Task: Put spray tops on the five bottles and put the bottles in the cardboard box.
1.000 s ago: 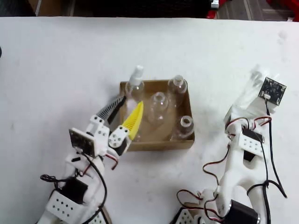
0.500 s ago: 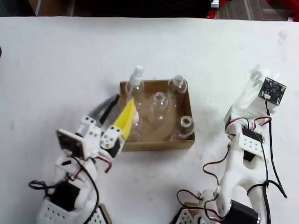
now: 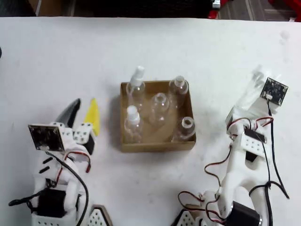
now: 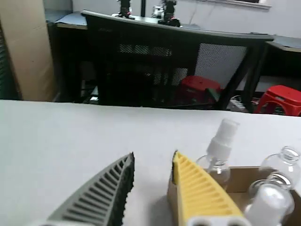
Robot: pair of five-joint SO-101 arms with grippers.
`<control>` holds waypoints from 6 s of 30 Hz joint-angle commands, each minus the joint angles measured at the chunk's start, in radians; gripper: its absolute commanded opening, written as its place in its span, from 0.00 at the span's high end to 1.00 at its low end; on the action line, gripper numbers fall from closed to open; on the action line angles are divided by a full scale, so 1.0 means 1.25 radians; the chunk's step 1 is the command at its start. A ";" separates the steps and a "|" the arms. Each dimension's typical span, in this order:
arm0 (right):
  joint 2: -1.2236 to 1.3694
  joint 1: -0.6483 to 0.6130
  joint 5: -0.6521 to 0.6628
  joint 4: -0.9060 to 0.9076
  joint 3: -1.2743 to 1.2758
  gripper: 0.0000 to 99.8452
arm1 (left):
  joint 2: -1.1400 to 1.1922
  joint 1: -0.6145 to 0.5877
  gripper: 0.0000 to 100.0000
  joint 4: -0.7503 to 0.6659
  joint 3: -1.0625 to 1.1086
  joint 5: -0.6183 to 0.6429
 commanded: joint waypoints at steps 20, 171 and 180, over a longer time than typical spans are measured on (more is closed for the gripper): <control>0.727 0.039 0.002 0.406 -1.151 0.86 | -0.004 0.025 0.84 -0.023 0.212 -0.302; -0.353 -0.775 0.060 0.629 -0.873 0.99 | -0.008 0.220 0.68 0.179 -0.355 0.077; -0.361 -0.616 0.097 0.391 -0.667 0.99 | -0.008 0.094 0.68 0.369 -0.416 -0.074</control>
